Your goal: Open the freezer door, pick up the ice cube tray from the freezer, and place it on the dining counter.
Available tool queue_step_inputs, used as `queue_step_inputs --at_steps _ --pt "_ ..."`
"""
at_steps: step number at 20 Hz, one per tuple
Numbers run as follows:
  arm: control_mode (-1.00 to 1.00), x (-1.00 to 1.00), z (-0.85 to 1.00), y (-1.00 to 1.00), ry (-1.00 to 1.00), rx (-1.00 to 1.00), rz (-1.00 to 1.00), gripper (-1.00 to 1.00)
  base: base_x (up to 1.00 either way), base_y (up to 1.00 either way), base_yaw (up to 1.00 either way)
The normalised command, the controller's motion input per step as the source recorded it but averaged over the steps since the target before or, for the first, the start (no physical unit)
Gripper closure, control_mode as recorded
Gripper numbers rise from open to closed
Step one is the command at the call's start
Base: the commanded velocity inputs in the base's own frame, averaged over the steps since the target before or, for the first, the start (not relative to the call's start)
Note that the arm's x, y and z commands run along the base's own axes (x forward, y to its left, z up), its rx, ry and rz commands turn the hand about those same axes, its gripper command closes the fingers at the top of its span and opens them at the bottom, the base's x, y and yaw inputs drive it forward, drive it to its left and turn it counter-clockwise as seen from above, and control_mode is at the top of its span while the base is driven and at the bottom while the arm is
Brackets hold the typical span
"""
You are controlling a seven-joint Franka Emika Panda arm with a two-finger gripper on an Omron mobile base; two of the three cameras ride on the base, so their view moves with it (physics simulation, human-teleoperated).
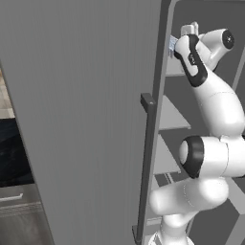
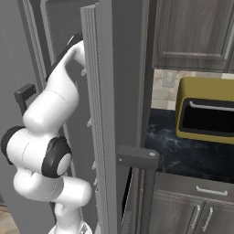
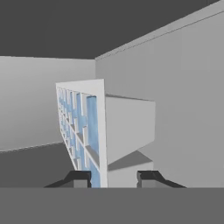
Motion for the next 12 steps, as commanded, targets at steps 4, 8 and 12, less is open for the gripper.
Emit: queue_step_inputs --at_steps 4,8,12 --pt "-1.0 -0.46 0.0 0.16 0.0 0.0 0.0 1.0 0.0 0.0 0.0" --pt "-1.0 -0.61 0.01 0.07 0.01 0.0 -0.01 1.0 0.0 0.0 0.0" --pt "-1.0 -0.73 0.01 0.0 0.04 0.0 -0.02 1.0 0.0 0.0 0.0"
